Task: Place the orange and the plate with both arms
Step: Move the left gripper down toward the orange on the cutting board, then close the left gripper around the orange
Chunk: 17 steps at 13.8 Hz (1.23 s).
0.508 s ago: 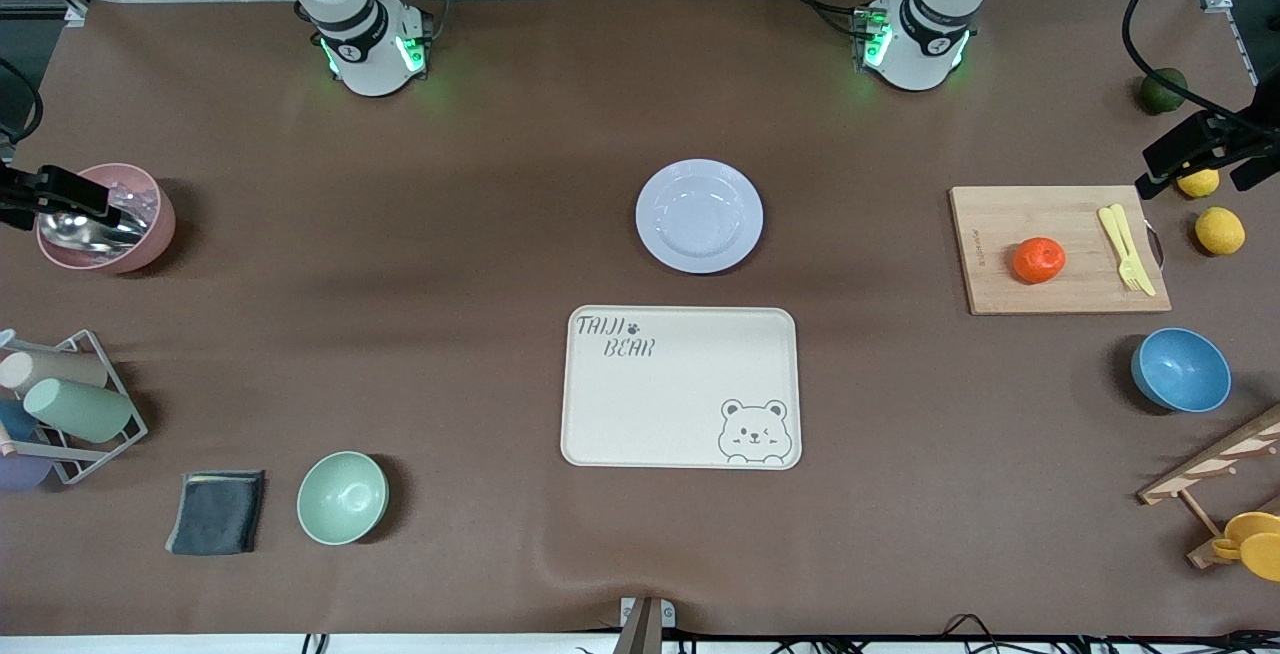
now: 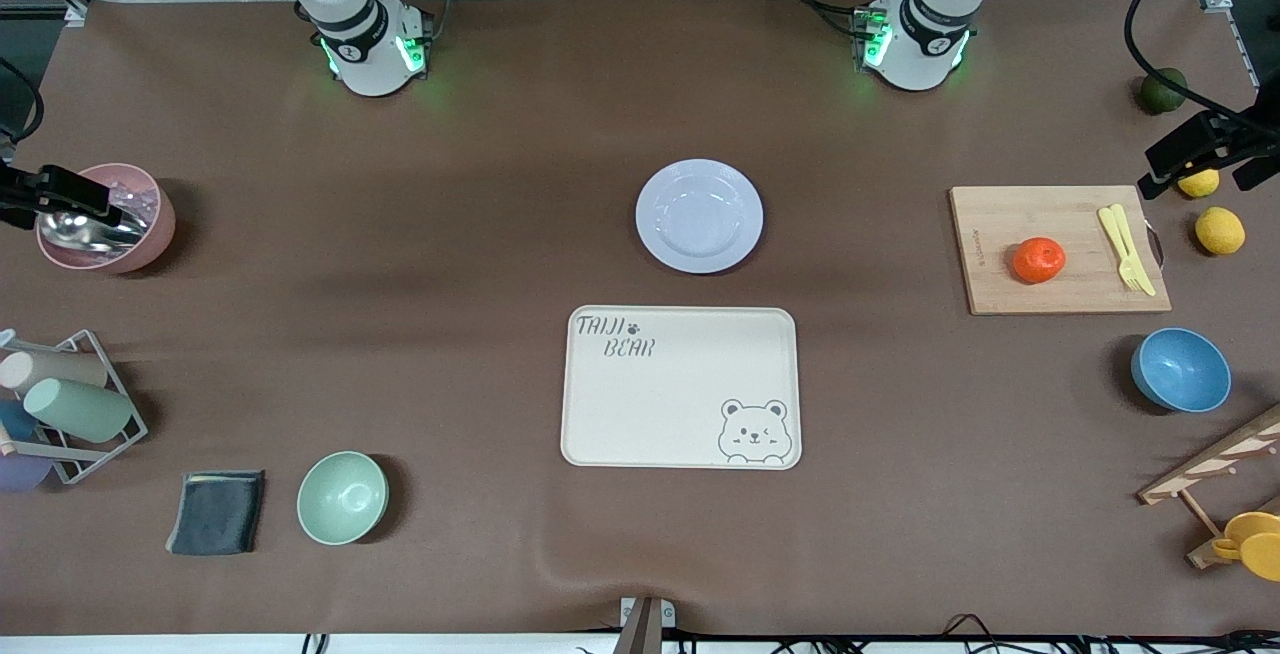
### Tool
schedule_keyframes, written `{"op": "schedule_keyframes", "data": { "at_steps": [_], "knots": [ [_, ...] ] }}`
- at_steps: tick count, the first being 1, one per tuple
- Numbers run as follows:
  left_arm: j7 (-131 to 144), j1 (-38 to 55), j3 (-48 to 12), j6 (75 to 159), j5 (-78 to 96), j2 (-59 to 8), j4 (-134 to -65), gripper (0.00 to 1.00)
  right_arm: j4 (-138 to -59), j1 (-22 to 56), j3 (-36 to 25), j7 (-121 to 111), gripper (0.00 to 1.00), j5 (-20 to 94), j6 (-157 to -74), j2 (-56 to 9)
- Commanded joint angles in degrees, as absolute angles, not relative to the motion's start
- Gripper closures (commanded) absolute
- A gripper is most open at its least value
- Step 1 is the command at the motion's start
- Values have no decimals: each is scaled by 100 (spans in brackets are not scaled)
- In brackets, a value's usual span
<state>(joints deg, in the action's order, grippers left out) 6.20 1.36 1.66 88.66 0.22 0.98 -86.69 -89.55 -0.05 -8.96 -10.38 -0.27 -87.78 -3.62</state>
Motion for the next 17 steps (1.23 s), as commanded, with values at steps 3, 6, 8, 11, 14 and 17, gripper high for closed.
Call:
{"op": "schedule_keyframes", "data": {
  "at_steps": [3,6,8,11,14,17],
  "knots": [
    [492,-237,167,9347,-87,-53,-9698,0,-8912,26,-914,-949,0,-9,-8710,-387],
    [501,-474,141,10631,-202,193,-11228,0,-8921,26,-914,-949,0,-9,-8719,-387],
    [606,-475,123,10836,-263,132,-11775,0,-8921,35,-914,-949,0,35,-8719,-387],
    [598,-781,114,11598,-272,79,-12583,0,-8930,44,-914,-949,0,70,-8719,-387],
    [519,-983,123,12530,-543,44,-13392,0,-8930,35,-914,-949,0,70,-8719,-395],
    [501,-1203,114,12945,-756,-333,-13509,0,-8938,35,-914,-949,0,70,-8710,-396]
  ]
}}
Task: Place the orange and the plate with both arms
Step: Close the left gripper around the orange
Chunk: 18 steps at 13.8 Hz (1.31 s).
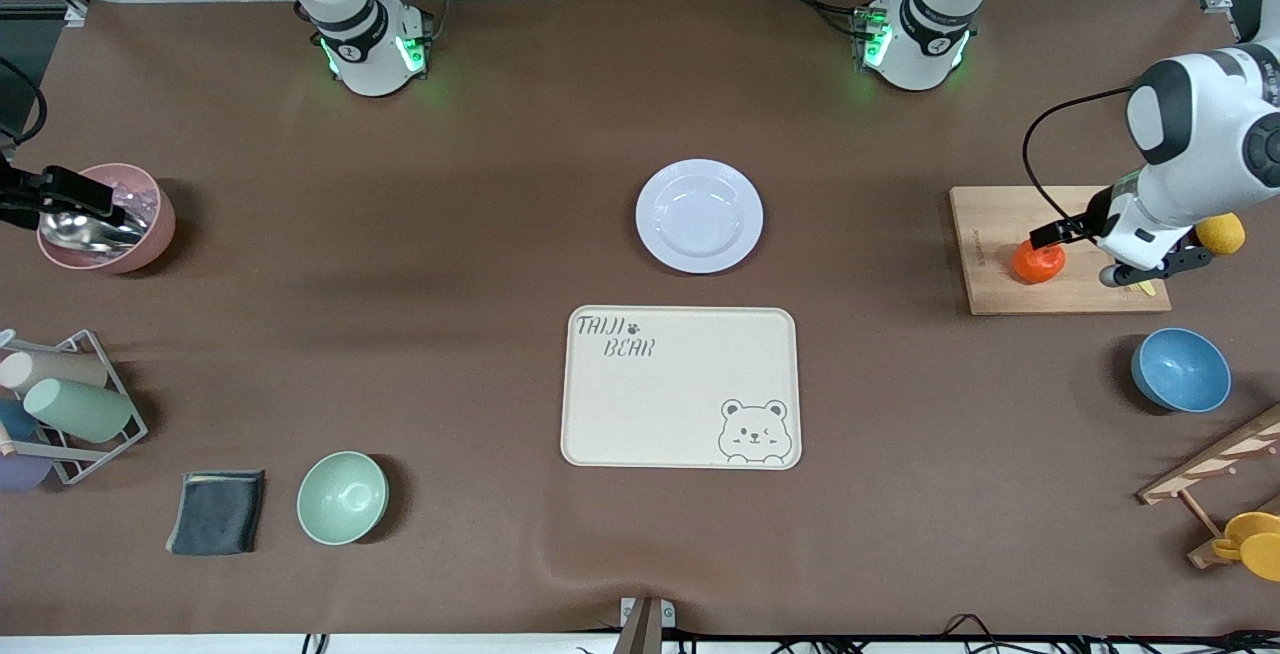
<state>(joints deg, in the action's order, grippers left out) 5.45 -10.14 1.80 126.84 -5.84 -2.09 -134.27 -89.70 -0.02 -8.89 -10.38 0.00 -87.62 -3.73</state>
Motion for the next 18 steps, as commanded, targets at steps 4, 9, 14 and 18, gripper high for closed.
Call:
{"op": "schedule_keyframes", "data": {
  "at_steps": [4,9,14,18],
  "knots": [
    [492,-1283,114,13297,-765,-764,-13526,0,-8938,35,-914,-949,0,79,-8719,-396],
    [483,-1397,114,13806,-765,-1308,-13509,0,-8947,35,-914,-940,0,79,-8710,-396],
    [483,-1397,114,13975,-756,-1608,-13465,0,-8938,44,-914,-940,0,79,-8710,-396],
    [518,-1362,123,13966,-756,-1679,-13325,66,-8938,44,-914,-941,0,79,-8719,-396]
  ]
}}
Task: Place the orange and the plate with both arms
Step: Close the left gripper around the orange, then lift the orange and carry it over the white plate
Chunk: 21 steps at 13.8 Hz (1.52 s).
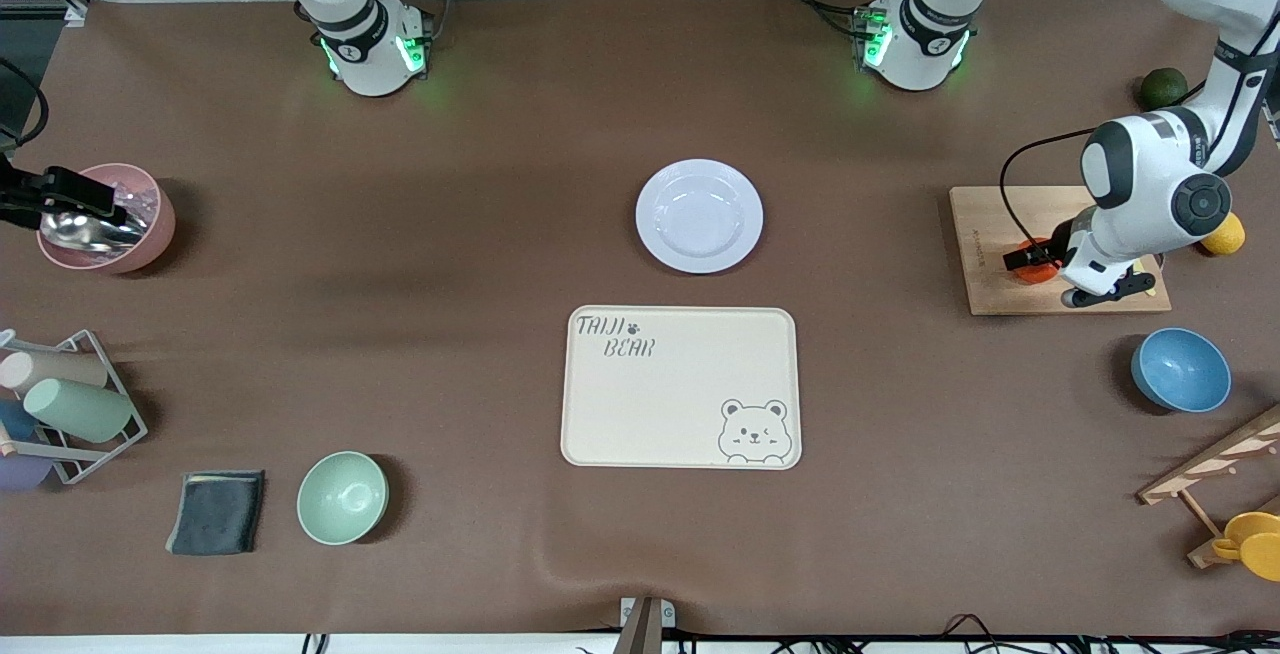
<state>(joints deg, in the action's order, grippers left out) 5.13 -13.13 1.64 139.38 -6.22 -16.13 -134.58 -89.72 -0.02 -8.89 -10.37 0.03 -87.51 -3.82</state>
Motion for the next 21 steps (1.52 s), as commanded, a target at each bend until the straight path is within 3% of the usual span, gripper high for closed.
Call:
{"op": "schedule_keyframes", "data": {
  "at_steps": [1,2,4,7,10,17,21],
  "knots": [
    [519,-1354,114,13922,-756,-1670,-13263,83,-8938,44,-914,-949,0,79,-8710,-396],
    [597,-1354,106,13904,-756,-1626,-13219,100,-8938,18,-914,-949,0,79,-8719,-396],
    [598,-1292,18,13843,-756,-1434,-13088,100,-8938,35,-914,-949,0,79,-8719,-396],
    [772,-1309,-727,13107,-624,-1310,-12544,100,-8938,35,-914,-949,0,123,-8710,-413],
    [1097,-1292,-1422,12938,-536,-1327,-12156,100,-8938,17,-914,-949,0,123,-8719,-431],
    [3581,-1222,-3627,12621,-343,-1309,-11725,100,-8938,9,-914,-949,0,132,-8719,-439],
    [4621,-319,-3858,12630,-352,-1511,-11637,100,-8956,44,-914,-940,0,167,-8719,-475]
  ]
}}
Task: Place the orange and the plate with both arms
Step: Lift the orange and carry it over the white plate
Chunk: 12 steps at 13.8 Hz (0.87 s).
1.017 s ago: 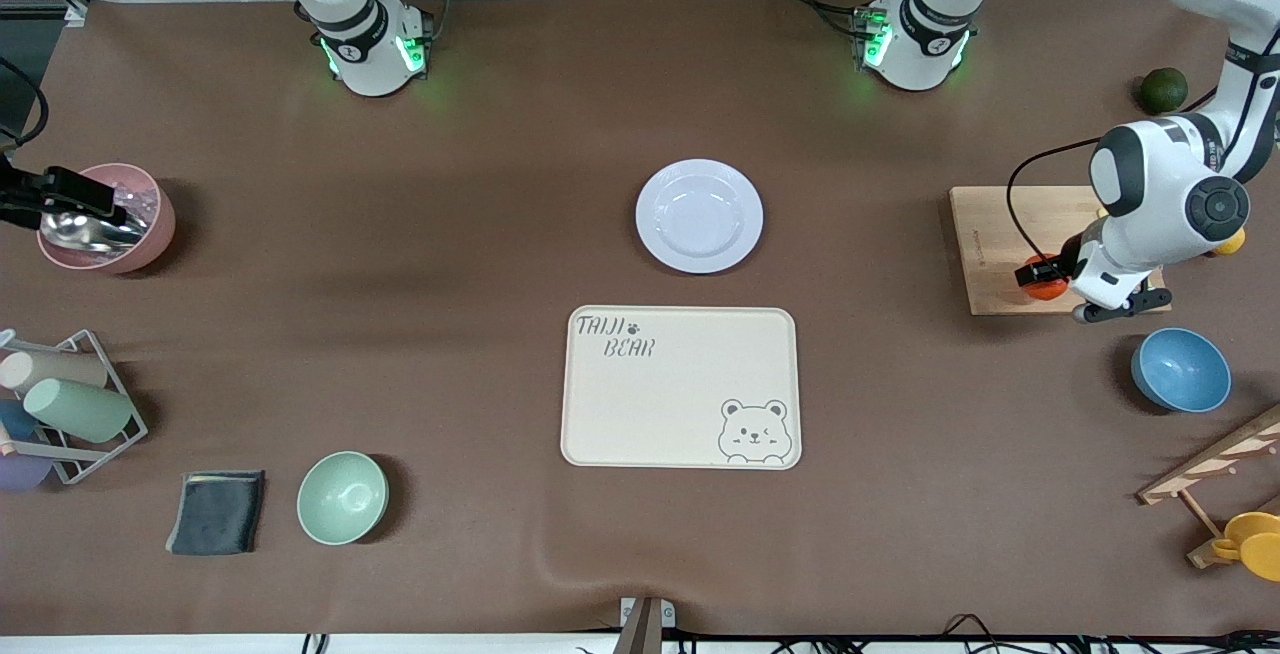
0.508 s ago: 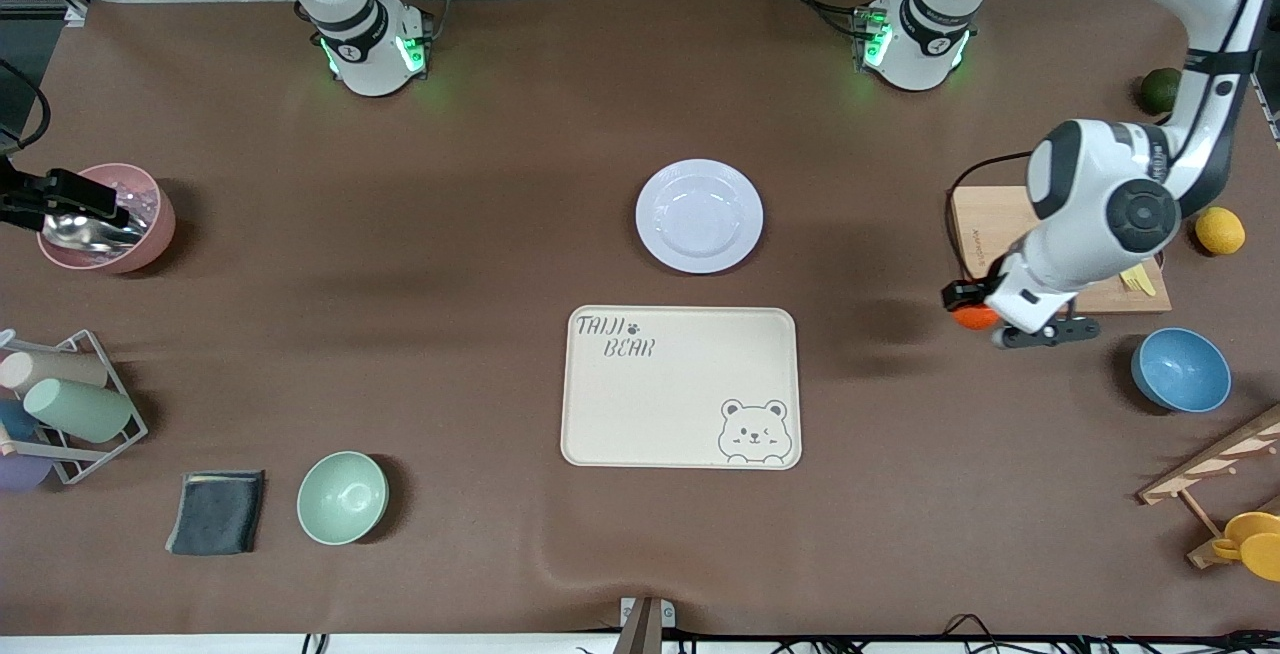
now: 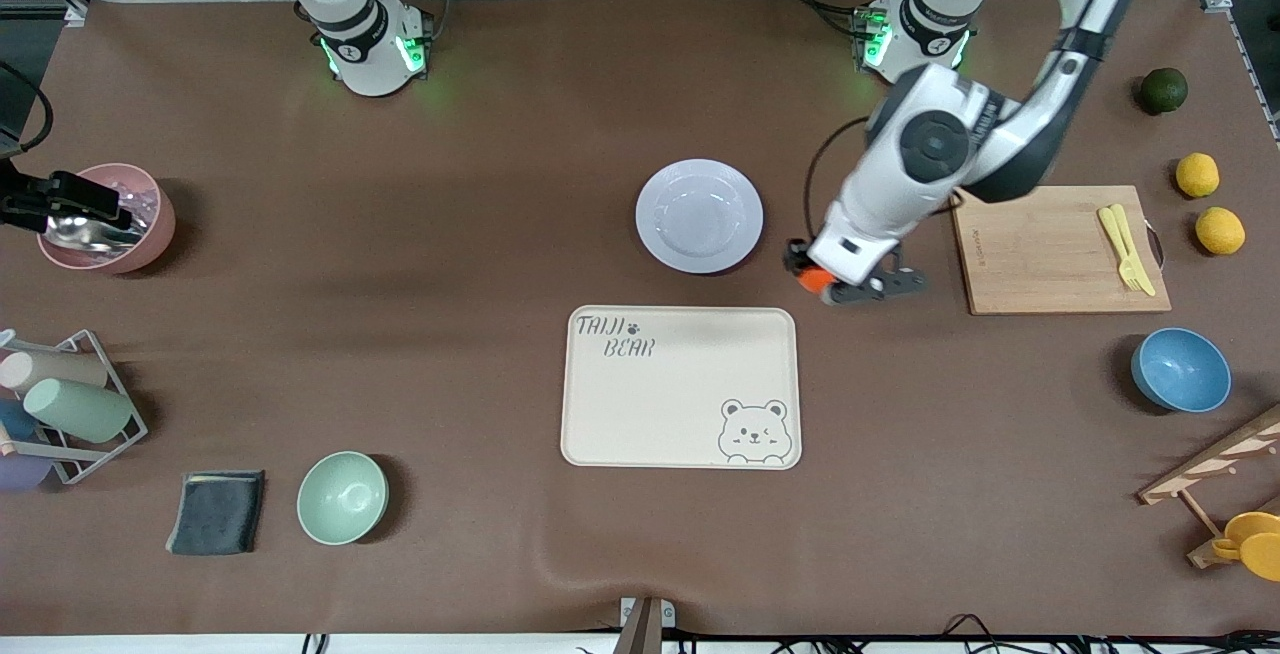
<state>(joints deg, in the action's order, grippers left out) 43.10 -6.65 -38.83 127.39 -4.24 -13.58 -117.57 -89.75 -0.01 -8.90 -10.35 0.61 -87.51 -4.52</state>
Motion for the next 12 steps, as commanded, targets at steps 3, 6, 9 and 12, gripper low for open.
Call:
{"op": "schedule_keyframes", "data": {
  "at_steps": [3,6,9,12],
  "knots": [
    [5062,201,-3858,12674,-387,-1809,-11715,100,-9009,26,-914,-941,0,237,-8710,-475],
    [5623,641,-3850,12805,-404,-2196,-11742,100,-9009,44,-914,-941,0,237,-8622,-483],
    [5871,861,-3850,13112,-413,-2583,-11899,100,-9026,132,-914,-598,0,237,-8578,-483],
    [5880,975,-3832,13684,-422,-2925,-12076,100,-9088,150,-905,-615,0,237,-8613,-483]
  ]
}}
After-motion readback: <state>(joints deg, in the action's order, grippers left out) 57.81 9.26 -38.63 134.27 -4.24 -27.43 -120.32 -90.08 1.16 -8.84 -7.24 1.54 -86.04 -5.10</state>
